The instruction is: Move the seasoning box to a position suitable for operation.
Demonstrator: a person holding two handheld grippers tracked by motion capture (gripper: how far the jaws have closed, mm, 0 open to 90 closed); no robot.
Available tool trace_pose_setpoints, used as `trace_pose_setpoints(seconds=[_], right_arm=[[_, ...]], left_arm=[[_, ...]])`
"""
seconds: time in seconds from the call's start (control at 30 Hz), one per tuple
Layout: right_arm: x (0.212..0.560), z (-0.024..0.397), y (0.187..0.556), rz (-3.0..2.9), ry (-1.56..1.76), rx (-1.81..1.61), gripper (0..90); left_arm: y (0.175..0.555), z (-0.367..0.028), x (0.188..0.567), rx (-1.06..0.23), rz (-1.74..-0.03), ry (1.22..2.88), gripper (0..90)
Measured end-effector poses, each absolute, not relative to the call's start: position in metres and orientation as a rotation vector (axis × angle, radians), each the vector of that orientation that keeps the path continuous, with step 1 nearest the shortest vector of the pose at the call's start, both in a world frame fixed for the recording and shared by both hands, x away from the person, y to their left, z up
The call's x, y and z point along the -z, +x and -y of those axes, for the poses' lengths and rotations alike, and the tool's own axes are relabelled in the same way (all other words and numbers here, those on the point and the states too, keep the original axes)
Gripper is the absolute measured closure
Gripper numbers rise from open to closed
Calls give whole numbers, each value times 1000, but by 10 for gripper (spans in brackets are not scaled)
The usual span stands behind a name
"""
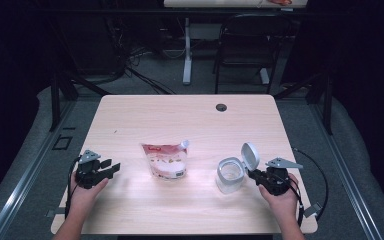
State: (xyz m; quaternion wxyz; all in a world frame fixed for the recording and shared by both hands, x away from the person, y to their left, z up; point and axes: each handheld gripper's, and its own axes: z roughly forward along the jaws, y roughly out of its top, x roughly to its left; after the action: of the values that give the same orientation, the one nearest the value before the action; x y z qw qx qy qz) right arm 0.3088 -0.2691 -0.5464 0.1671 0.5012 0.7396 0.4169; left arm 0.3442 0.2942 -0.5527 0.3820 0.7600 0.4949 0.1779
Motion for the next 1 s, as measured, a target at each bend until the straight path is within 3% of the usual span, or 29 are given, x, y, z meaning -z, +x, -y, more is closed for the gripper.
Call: trace_pose_setpoints(seconds=[1.0], right_arm=[[550, 250, 357, -2143, 1383, -1278, 793]], left_arm=[[328, -300, 551, -483, -1272, 1916, 548]])
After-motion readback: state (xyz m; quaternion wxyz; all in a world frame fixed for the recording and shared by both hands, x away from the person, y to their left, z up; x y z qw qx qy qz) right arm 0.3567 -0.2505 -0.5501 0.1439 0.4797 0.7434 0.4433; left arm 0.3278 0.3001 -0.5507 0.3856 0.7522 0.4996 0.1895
